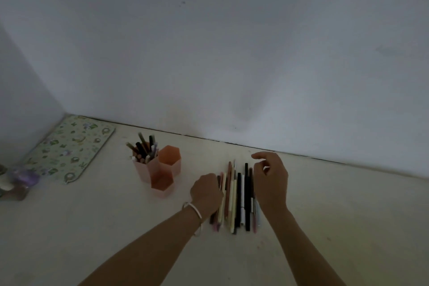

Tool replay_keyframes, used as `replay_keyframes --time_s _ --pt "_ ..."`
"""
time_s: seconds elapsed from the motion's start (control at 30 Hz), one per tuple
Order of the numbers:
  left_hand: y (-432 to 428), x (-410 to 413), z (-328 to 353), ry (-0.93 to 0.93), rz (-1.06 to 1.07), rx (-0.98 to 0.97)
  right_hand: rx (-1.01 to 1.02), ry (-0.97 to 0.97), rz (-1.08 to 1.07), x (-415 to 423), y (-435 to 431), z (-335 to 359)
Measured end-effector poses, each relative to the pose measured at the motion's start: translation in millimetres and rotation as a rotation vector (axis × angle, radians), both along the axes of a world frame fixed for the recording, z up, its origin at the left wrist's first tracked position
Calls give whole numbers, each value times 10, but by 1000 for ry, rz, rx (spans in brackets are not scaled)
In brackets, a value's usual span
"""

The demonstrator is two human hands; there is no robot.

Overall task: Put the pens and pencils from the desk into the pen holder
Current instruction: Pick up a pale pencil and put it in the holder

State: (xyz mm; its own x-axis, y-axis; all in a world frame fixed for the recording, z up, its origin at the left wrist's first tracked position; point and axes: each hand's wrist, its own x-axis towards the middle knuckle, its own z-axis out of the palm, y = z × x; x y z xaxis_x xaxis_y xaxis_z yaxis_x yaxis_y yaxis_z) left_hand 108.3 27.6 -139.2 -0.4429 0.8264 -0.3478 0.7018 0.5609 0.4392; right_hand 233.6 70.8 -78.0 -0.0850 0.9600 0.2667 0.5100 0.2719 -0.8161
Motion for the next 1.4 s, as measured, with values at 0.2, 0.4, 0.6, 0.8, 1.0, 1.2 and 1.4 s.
replay_keyframes --time_s 0.2,0.4,0.6,0.8,1.0,1.2,1.4 --pt "51 -101 247 -50 13 68 -146 -96 50 -53 -43 -165" --pt "-108 -581 1241 -121 78 492 -304 -621 222 -435 -134 -505" --pt "-533 -1061 1781 -194 248 784 -340 -728 222 -621 -242 -641" --pt "-898 -1747 1674 -68 391 990 -278 -249 121 -878 -166 55" --pt "-930 -1906 1179 -40 354 915 85 161 217 -1309 -276 785" --pt "-842 -1857 890 57 242 828 211 333 271 -1541 -477 832" --pt "-829 -1951 833 253 64 628 244 196 342 -1717 -571 612"
